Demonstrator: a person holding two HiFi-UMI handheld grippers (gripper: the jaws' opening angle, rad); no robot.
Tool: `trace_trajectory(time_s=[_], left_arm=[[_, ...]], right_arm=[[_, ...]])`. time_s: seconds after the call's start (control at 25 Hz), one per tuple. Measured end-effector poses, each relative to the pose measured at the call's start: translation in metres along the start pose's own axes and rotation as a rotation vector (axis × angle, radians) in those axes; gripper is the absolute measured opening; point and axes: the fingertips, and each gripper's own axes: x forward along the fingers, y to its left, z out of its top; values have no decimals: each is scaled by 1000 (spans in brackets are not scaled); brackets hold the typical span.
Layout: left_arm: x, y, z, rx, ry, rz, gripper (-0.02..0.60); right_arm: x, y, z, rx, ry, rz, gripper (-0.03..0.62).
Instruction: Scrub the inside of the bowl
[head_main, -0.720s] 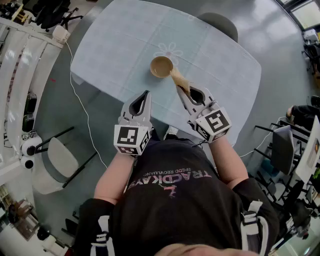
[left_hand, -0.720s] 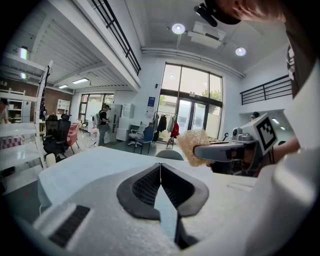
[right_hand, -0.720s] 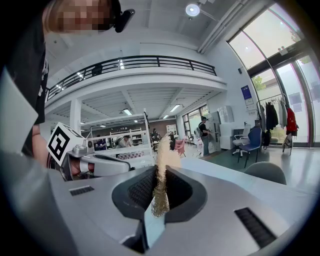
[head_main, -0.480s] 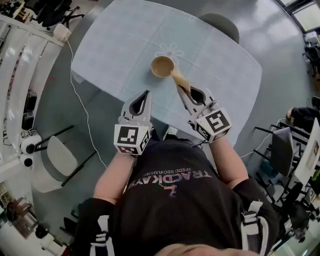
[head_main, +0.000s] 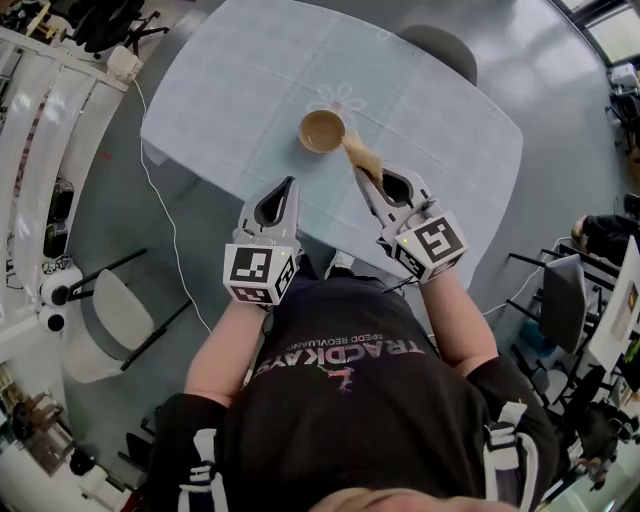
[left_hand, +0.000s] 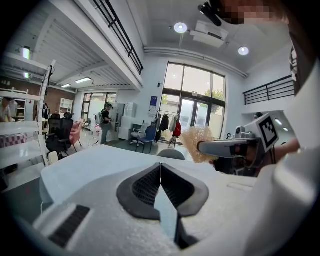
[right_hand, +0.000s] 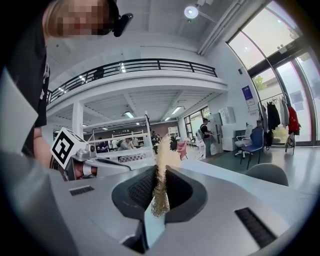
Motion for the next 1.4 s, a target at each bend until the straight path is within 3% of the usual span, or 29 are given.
trace_trajectory(time_s=[0.36,0.6,1.4], left_arm=[[0,-13,2,-7,-8,30,17],[13,8,0,-14,23,9,17],[121,91,-87,-170,331,-133,18]], right_arm=[[-17,-7,5,2,-28,-4,32],[-1,-11,4,18,-22,-43,32],[81,-57,-50,105,140,-246,32]])
